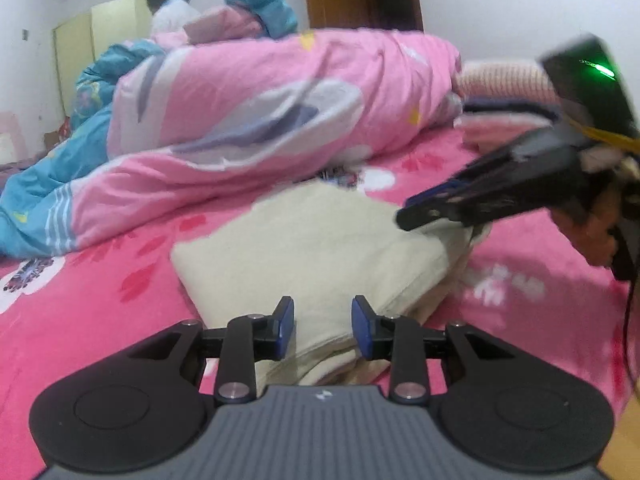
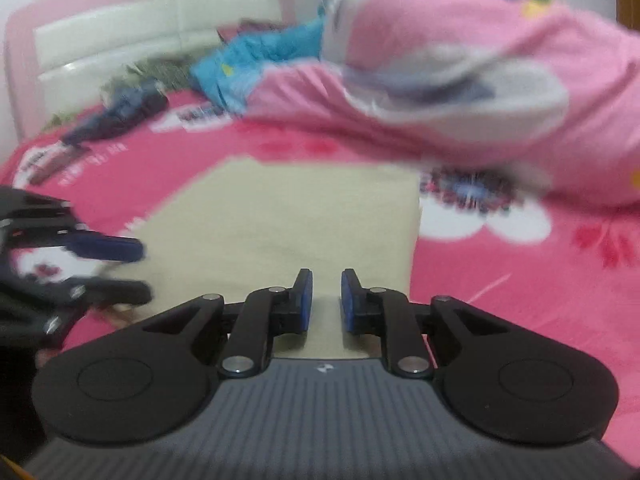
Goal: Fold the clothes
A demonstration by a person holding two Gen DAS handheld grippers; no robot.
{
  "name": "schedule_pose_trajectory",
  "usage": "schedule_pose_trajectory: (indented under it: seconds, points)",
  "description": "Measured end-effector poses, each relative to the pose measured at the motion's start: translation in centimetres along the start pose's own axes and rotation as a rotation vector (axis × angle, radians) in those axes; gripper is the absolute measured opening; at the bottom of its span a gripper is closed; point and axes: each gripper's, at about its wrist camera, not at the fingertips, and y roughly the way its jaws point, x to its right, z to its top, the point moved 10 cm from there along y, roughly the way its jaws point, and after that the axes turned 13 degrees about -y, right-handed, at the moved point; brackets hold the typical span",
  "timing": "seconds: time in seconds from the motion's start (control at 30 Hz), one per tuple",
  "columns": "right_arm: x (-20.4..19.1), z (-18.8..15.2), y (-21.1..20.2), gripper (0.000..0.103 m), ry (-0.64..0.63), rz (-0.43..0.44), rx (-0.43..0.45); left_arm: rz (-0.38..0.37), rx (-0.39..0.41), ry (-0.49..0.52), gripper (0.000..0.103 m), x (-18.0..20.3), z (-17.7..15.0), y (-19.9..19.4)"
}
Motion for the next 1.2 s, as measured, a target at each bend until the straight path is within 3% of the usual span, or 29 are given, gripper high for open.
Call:
schedule_pose_trajectory:
  seconds: [0.1,0.17,0.27,0.37,0.5,0.63,0.73,0.83,0.9,1.13,1.2]
  points:
    - [-1.1,0.1,-3.1,0.014,-0.059,0.014,0.088,-0.004,-0.032,0.027,0.036,0.7,-0.7,0.4]
    - [-1.3,-2.1,-2.1,0.013,-0.086,-0.001,0.036,0.014,-0.073,0.052,0.037,1.3,-1.6,1.4]
    - [-1.0,-3.7,-1.1,0.013,-0.037,-0.014,0.058,0.038,-0.083,0.072,0.046,2.1,-1.7,2.0]
    - [-1.3,-3.6,-1.2,0.013,-0.056,-0.039,0.058,0.015,-0.109,0.014,0.041,2.0,-1.0,0.9]
    - [-1.3,-3.5,-1.4,0.014,-0.054,-0.036,0.051,-0.067,-0.093,-0.161,0.040,1.2,1.6,-1.5]
    - [0.0,-1.3,-3.2,0.014,0.021,-0.028,0.068,0.061,-0.094,-0.186,0.040,-0.6,3.2,-0.3]
    - [1.0,0.2,-4.0,0.014,0.053,-0.050,0.113,0.147,-0.185,-0.175,0.043,-1.4,1.8,2.1]
    - [0.7,-2.3,-1.3,0.014,0.008,-0.059,-0.014,0.158,-0.230,-0.212,0.046,-1.5,0.7,3.0]
    - [0.6,-3.0,-0.6,0.014,-0.007,-0.057,-0.035,0.178,-0.234,-0.191,0.048,-1.1,0.7,2.9]
    - [4.2,1.2,0.5,0.016,0.083,-0.090,-0.015,0.212,-0.257,-0.176,0.051,-1.0,0.7,3.0]
    - [4.6,-0.6,3.4,0.016,0.110,-0.044,-0.101,0.213,-0.261,-0.174,0.053,-0.9,0.7,3.1]
